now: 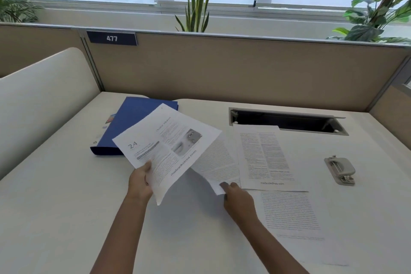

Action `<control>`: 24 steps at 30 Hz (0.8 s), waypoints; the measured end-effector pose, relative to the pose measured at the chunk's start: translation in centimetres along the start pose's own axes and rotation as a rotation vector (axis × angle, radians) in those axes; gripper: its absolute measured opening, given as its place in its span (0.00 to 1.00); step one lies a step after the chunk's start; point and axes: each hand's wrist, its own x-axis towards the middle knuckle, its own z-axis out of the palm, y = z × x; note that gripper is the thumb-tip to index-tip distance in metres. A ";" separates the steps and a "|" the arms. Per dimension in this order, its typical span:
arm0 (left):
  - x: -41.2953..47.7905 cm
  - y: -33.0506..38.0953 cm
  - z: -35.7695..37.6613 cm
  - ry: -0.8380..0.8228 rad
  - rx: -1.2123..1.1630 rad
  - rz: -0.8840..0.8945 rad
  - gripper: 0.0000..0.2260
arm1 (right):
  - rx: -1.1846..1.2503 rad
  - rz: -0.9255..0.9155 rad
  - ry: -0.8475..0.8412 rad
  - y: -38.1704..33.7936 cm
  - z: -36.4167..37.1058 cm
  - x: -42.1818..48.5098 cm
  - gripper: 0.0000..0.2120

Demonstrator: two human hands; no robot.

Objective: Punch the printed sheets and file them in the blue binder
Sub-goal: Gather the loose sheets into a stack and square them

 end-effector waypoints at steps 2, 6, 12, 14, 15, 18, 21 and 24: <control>-0.1 0.0 -0.4 -0.052 -0.048 -0.061 0.08 | 0.388 0.057 0.007 1.1 -1.7 0.7 0.15; -0.4 -0.4 -0.5 -0.092 -0.139 -0.085 0.07 | 1.342 0.470 0.215 2.6 -4.7 1.0 0.11; -0.2 -1.9 0.1 -0.188 -0.090 -0.124 0.07 | 1.573 0.673 0.310 4.2 -4.4 0.4 0.19; -0.4 -2.3 0.5 -0.231 -0.053 -0.134 0.07 | 1.628 0.704 0.317 4.1 -4.2 0.2 0.20; -0.4 -2.4 0.5 -0.258 -0.049 -0.152 0.07 | 1.611 0.710 0.325 4.1 -4.1 0.0 0.20; 0.0 -2.9 0.3 -0.296 -0.025 -0.196 0.10 | 1.282 0.594 0.478 4.2 -4.1 -0.4 0.18; 0.4 -3.4 0.0 -0.342 -0.030 -0.219 0.11 | 0.752 0.137 0.736 4.0 -4.9 -0.9 0.21; 0.2 -3.8 0.4 -0.350 -0.071 -0.222 0.14 | 0.344 -0.250 0.745 3.9 -4.9 -1.2 0.18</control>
